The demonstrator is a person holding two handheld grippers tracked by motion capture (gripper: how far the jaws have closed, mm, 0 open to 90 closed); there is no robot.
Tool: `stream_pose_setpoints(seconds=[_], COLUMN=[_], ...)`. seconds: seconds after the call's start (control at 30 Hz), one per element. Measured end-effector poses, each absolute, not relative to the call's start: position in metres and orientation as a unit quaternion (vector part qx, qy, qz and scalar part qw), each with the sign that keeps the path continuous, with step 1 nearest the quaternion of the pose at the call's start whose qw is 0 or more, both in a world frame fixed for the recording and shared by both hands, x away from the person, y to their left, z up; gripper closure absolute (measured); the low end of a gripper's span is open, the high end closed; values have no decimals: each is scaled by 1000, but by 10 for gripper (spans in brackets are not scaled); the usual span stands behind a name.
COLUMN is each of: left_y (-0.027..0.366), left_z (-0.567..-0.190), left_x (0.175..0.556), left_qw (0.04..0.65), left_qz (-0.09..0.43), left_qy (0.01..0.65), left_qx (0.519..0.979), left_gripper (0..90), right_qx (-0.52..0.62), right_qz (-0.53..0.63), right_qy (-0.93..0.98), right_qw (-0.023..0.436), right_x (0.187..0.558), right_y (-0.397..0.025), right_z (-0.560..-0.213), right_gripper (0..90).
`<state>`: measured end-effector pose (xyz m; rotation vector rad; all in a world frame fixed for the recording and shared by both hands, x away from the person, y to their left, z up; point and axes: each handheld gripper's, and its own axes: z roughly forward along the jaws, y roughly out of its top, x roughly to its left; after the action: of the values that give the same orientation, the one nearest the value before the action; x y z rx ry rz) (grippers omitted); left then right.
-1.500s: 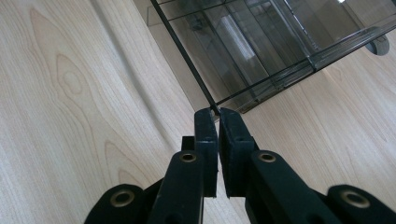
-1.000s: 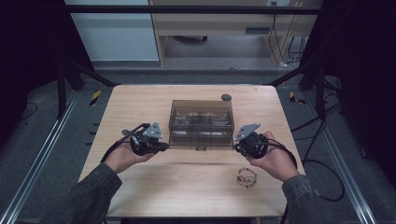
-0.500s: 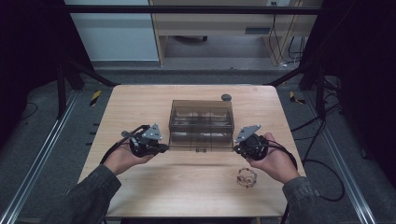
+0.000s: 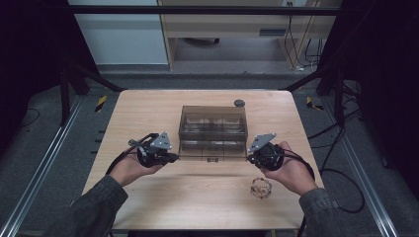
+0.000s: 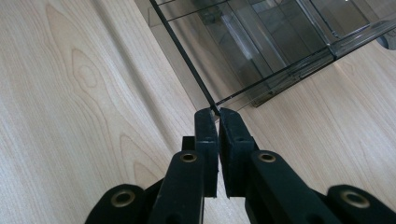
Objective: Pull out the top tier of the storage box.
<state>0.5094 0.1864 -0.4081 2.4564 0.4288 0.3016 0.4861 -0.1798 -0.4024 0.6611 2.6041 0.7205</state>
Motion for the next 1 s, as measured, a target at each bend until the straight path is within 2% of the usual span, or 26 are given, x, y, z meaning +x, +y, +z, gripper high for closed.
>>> stream_pose_setpoints(seconds=[1.0], left_y=[187], left_z=[-411], left_x=[507], left_qw=[310], left_qz=[113], left_qy=[158], left_qx=[931], left_gripper=[868], right_qx=[235], right_qz=[254], right_qy=[922], right_qw=[176], right_x=[482], right_y=[-179], right_z=[-406], right_gripper=[874])
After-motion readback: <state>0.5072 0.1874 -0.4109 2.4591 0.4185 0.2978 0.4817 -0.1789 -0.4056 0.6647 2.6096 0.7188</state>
